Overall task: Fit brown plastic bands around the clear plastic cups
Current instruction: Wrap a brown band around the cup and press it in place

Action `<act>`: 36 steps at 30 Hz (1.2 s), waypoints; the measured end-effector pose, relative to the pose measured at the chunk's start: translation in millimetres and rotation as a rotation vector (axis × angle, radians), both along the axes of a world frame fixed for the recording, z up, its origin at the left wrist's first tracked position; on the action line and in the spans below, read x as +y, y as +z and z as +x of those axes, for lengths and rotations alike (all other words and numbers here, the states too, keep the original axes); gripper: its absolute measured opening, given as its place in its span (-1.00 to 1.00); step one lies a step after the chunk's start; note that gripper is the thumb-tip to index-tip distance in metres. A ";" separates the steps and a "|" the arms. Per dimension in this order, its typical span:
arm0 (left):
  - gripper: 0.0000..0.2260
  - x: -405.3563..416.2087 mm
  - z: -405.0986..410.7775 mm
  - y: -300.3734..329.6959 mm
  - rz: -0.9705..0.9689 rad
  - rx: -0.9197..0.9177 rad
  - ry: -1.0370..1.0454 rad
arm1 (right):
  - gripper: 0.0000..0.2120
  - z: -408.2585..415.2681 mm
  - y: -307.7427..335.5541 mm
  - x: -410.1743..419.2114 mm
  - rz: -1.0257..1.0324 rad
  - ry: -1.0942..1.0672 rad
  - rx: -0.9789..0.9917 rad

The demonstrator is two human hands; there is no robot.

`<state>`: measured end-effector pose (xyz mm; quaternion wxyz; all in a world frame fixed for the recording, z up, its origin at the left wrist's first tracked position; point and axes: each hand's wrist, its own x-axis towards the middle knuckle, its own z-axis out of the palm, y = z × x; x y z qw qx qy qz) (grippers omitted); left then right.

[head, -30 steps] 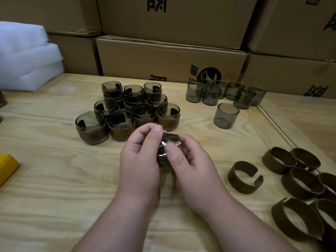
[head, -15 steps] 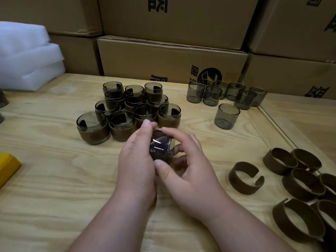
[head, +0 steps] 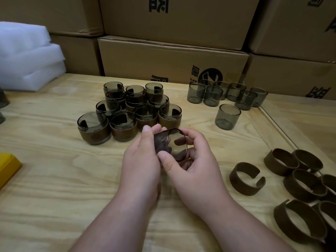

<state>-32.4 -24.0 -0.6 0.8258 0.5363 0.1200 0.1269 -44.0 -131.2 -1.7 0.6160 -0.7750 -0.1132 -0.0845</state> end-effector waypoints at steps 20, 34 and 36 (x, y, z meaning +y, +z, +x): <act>-0.59 -7.6 -7.6 5.3 -0.083 -0.125 -0.234 | -0.50 10.8 -1.7 -7.9 0.345 -0.116 -0.112; -0.63 -2.6 -8.7 6.2 -0.080 -0.141 -0.269 | -0.67 8.2 3.9 -7.7 0.297 -0.064 -0.187; -0.61 -1.9 -8.6 5.9 -0.086 -0.123 -0.268 | -0.74 8.2 4.4 -7.9 0.316 -0.080 -0.209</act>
